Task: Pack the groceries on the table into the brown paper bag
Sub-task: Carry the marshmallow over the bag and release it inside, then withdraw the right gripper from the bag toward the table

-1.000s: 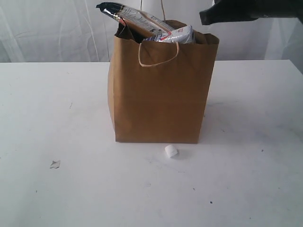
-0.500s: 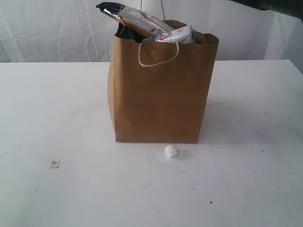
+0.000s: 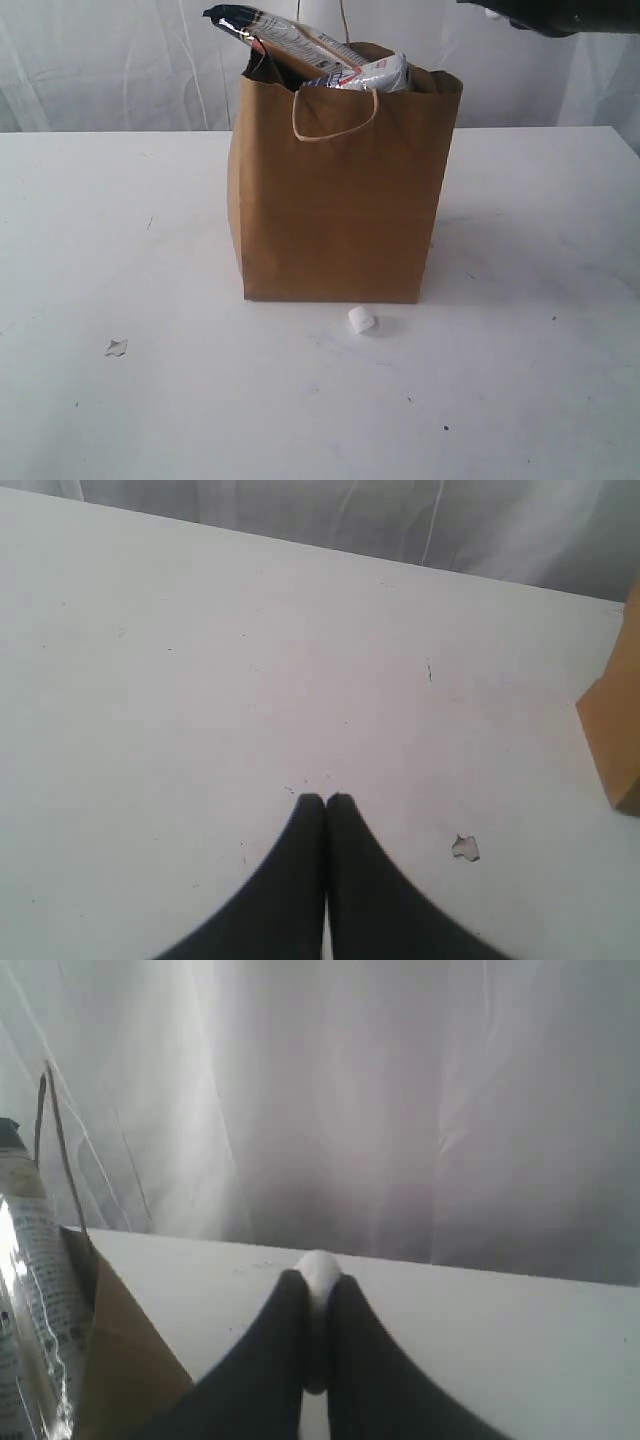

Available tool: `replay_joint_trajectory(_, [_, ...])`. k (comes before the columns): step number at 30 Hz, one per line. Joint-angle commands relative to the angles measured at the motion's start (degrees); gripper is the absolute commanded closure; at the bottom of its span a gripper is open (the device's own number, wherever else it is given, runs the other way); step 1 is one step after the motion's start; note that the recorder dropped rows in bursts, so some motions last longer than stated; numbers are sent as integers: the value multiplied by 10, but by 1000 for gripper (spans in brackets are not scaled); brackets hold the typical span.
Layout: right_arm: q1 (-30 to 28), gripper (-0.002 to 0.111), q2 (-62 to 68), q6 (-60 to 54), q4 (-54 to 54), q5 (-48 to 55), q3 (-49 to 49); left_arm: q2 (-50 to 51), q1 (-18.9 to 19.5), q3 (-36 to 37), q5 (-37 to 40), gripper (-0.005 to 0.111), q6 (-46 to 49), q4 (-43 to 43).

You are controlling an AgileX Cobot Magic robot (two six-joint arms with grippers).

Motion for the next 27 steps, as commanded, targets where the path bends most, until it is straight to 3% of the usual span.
replay_joint_trajectory(1, [-4, 108, -5, -4, 119, -30, -17, -3, 0, 2, -2, 107, -6, 3])
replay_joint_trajectory(5, [-4, 108, -5, 2, 286, 49, -18, -3, 0, 2, -2, 107, -6, 3])
replay_joint_trajectory(7, [-4, 108, -11, -55, 323, 93, -18, -3, 0, 2, -2, 107, -6, 3])
replay_joint_trajectory(12, [-3, 108, -38, -435, 448, 162, -18, -3, 0, 2, -2, 107, -6, 3])
replay_joint_trajectory(17, [-3, 108, -18, -673, 597, 316, -18, -3, 0, 2, -2, 107, -6, 3])
replay_joint_trajectory(27, [-3, 108, 43, -707, 632, 349, -17, -3, 0, 2, -2, 107, -6, 3])
